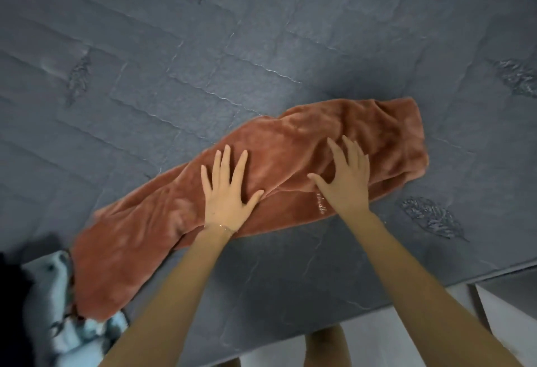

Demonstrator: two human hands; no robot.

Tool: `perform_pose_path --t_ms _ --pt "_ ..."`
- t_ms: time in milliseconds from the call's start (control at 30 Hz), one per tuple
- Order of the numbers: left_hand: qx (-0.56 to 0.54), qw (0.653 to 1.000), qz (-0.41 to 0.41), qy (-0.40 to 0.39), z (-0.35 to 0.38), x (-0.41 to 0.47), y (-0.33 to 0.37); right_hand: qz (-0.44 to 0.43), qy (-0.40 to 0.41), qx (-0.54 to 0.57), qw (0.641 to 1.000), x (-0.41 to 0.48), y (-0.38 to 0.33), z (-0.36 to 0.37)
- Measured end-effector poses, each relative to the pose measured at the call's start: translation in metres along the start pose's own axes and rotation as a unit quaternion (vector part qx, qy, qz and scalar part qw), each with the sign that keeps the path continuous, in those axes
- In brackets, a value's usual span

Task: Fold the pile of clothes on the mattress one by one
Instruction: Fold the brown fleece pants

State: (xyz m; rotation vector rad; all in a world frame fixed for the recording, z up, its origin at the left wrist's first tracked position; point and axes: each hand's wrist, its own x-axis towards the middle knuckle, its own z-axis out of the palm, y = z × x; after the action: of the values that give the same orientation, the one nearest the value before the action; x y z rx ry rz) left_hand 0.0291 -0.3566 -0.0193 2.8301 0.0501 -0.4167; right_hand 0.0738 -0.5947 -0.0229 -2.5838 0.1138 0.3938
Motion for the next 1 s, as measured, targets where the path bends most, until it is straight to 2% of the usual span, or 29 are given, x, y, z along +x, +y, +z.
perform_pose_path --t_ms 167,233,367,500,600,667,733,833,900,1000 --pt "0.016 0.999 0.026 -0.02 0.007 -0.038 -0.062 -0.057 -0.079 -0.1 0.99 -0.019 0.014 0.023" --pt "0.014 0.999 0.044 -0.002 0.01 -0.048 -0.079 -0.071 -0.066 -0.111 0.989 -0.024 0.018 0.031" --pt "-0.016 0.996 0.057 0.071 0.005 -0.051 -0.086 -0.04 0.012 -0.047 0.998 -0.027 0.01 0.034" --pt "-0.14 0.978 -0.029 0.151 -0.014 -0.046 -0.082 -0.016 0.033 0.029 0.999 -0.042 0.012 0.024" --pt "-0.125 0.98 -0.046 0.15 -0.021 -0.04 -0.075 -0.021 0.036 0.042 0.998 -0.055 0.018 0.017" --pt "-0.085 0.988 -0.004 0.128 -0.017 -0.039 -0.068 -0.023 0.032 0.04 0.998 -0.065 0.022 0.016" --pt "-0.049 0.991 0.09 0.092 -0.011 -0.039 -0.055 -0.028 0.036 0.032 0.998 -0.074 0.028 0.017" --pt "0.025 0.976 0.215 0.009 0.006 -0.039 -0.03 -0.042 0.045 0.013 0.998 -0.085 0.042 0.018" --pt "0.062 0.97 0.235 -0.017 0.014 -0.039 -0.016 -0.044 0.044 0.016 0.998 -0.092 0.051 0.02" --pt "0.024 0.979 0.199 0.026 0.021 -0.039 -0.006 -0.016 0.028 0.032 0.999 -0.098 0.055 0.023"
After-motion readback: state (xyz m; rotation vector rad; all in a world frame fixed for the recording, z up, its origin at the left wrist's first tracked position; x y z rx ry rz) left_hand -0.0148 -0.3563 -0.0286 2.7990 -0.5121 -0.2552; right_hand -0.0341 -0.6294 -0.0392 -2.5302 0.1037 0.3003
